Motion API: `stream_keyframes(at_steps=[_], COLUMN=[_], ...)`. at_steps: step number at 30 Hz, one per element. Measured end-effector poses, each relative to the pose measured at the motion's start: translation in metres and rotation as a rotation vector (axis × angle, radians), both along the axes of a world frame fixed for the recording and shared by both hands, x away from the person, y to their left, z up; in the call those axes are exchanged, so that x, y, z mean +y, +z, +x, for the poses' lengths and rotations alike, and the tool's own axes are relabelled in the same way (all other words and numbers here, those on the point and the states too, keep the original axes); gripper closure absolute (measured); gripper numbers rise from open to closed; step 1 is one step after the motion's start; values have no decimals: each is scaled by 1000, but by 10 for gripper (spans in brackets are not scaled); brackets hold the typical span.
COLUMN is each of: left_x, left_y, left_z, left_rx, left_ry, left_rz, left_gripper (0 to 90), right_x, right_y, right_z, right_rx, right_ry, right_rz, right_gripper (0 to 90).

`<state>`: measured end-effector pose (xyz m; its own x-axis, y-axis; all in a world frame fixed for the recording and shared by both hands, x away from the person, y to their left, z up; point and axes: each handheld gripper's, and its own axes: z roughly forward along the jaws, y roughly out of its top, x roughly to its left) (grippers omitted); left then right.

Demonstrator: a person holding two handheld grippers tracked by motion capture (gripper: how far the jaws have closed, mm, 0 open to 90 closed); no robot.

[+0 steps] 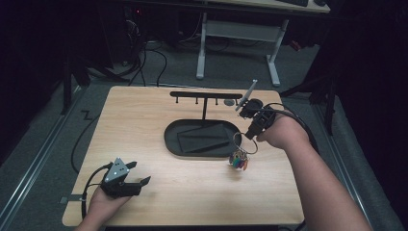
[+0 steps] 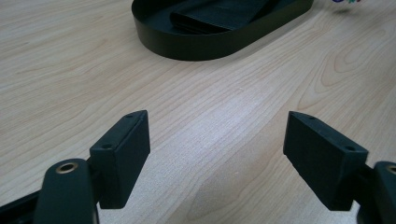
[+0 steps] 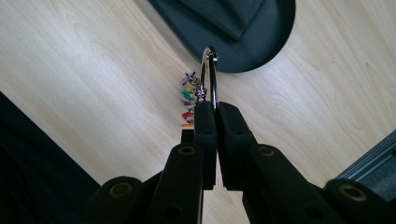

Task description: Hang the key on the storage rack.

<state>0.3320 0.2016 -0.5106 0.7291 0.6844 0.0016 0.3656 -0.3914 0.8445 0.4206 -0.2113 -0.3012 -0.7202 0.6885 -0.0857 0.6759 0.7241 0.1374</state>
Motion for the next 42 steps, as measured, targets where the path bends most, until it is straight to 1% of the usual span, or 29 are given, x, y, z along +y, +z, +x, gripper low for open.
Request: stream_keyframes(at_steps=[1,2,4,5,7,8,9,11,12,14,16,18,19,20,22,24,28,29,30,31,32,35,36,37,38,40,42], left_x=[0,0,0,0,0,0,-1,1,1,2,1,1,1,1,3,4,4,4,3,3,3,5,5,5,5,6,6], left_y=[0,0,0,0,0,0,0,0,0,0,0,0,1,1,1,0,1,1,1,0,0,0,0,0,0,0,0], left_z=[0,1,3,3,3,3,3,4,5,5,5,4,4,5,5,5,4,4,4,4,4,4,4,4,4,4,4], left_rx=[2,1,1,2,1,2,1,4,3,6,7,4,5,5,8,9,7,7,7,7,6,9,9,8,9,9,9], left_ry=[-2,-2,-2,-3,-5,-6,-6,-4,1,1,-2,-8,-8,-3,3,6,7,5,1,0,1,5,4,5,5,5,7], left_rz=[1,2,6,6,9,10,19,20,14,12,11,24,24,20,12,15,12,15,19,22,22,20,20,20,21,21,19], left_gripper=[235,235,235,235,234,234,234,232,232,232,232,232,231,231,231,231,231,231,231,231,231,231,231,231,231,231,231], right_x=[0,0,1,1,1,1,1,1,3,3,4,5,6,6,6,6,5,3,4,3,2,4,4,4,4,5,6], right_y=[1,2,5,5,7,8,9,11,12,14,16,17,18,18,20,20,22,23,24,25,25,25,25,24,24,24,24], right_z=[3,6,11,13,17,20,21,25,25,28,30,32,34,35,38,41,44,46,46,48,49,52,54,55,55,59,61], right_rx=[2,-4,-10,-13,-13,-15,-16,-14,-9,-18,-14,-11,-3,-9,-14,-17,-16,-25,-18,-25,-27,-24,-29,-22,-24,-26,-27], right_ry=[-11,-3,-12,-5,-17,-14,-20,-14,-34,-18,-25,-31,-43,-29,-23,-17,-34,-31,-52,-43,-32,-41,-28,-42,-49,-42,-55], right_rz=[1,-4,-7,-7,-4,-3,-5,-8,-13,-11,-3,-5,-7,-7,1,6,15,12,10,18,18,16,10,13,17,24,27], right_gripper=[875,875,875,875,875,875,875,875,875,876,875,876,876,875,875,876,876,875,876,876,876,876,875,876,876,876,875])
